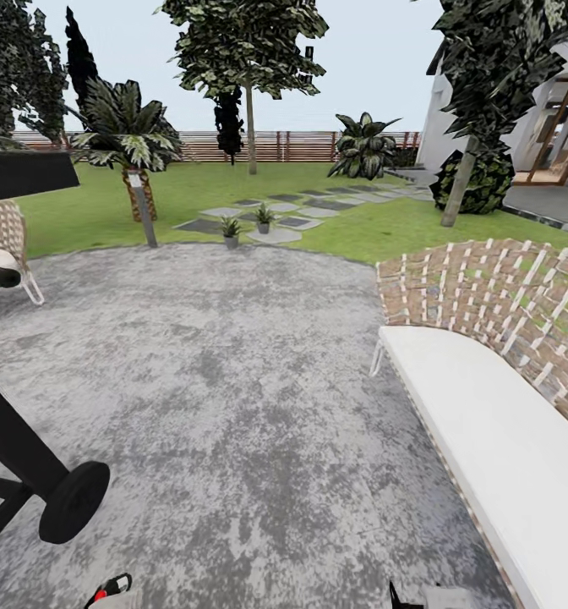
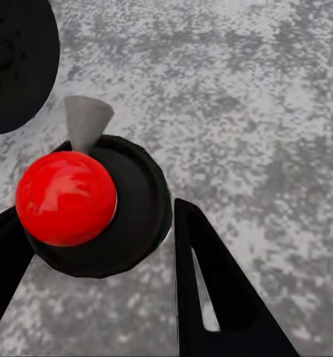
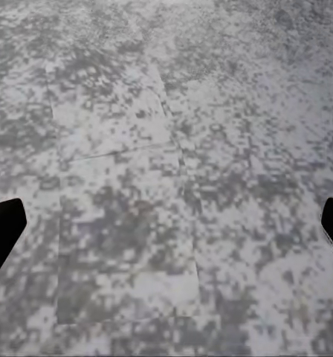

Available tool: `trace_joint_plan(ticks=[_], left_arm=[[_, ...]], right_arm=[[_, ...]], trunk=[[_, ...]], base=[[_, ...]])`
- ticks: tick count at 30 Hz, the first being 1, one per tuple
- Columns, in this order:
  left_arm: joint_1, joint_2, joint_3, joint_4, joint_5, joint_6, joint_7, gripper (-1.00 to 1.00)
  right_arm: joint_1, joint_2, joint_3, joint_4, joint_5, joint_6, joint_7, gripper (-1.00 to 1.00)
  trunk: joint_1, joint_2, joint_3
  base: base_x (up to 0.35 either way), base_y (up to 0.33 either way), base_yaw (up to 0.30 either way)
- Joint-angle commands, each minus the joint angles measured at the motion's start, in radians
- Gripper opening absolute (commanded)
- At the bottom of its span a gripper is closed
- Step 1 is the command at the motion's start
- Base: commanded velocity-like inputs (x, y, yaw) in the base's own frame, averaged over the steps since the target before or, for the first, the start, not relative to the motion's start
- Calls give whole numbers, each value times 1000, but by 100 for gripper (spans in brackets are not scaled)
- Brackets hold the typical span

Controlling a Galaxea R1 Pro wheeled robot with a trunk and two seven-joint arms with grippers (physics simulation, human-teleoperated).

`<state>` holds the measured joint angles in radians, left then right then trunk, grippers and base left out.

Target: Pick up the pesticide atomizer in the garden and spray insectifuge to fully cover both potted plants in the garden.

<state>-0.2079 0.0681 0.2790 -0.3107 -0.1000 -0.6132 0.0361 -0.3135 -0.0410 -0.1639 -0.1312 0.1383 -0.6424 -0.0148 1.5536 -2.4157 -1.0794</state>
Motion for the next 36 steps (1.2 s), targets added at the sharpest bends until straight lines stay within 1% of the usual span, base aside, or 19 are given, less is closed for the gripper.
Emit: trace_joint_plan(ticks=[1, 20, 30, 36], left_arm=[[-1, 0, 5, 1, -10, -3, 4, -100], [-1, -1, 4, 2, -10, -3, 4, -100], [-1, -2, 5, 2, -10, -3, 4, -100], [-1, -1, 5, 2, -10, -3, 4, -100]], right_arm=[[-1, 0, -8, 1, 11, -3, 0, 100], [0, 0, -6, 2, 12, -3, 4, 100], [-1, 0, -6, 2, 14, -3, 4, 100], [0, 0, -6, 2, 14, -3, 3, 100]], trunk=[[0, 0, -1], [0, 0, -1], [0, 0, 11], [0, 0, 12]], base=[[339, 0, -1], [339, 0, 0], [339, 0, 0], [339, 0, 1]])
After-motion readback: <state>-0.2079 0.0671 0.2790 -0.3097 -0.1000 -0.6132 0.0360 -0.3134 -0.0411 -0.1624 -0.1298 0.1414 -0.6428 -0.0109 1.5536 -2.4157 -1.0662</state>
